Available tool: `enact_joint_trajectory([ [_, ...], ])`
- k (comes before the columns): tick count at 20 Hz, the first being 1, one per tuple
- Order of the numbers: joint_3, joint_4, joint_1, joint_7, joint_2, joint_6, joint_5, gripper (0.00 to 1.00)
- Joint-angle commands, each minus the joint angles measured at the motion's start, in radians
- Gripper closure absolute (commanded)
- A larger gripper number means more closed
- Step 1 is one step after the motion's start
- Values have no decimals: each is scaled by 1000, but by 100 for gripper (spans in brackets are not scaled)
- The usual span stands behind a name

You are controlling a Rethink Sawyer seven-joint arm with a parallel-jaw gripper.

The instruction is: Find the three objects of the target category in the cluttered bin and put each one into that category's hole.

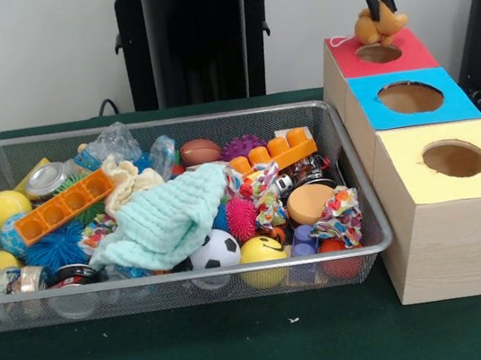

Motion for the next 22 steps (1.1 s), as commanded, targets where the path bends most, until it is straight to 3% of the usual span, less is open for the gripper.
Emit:
enact_joint_trajectory([
  [1, -45, -126, -2, 191, 32, -56, -9, 100],
  [6, -38, -132, -7, 190, 23, -53, -9, 100],
  [11, -21, -139, -18, 177, -31, 22, 9, 100],
  [22, -12, -164, -27, 153, -71, 90, 21, 100],
])
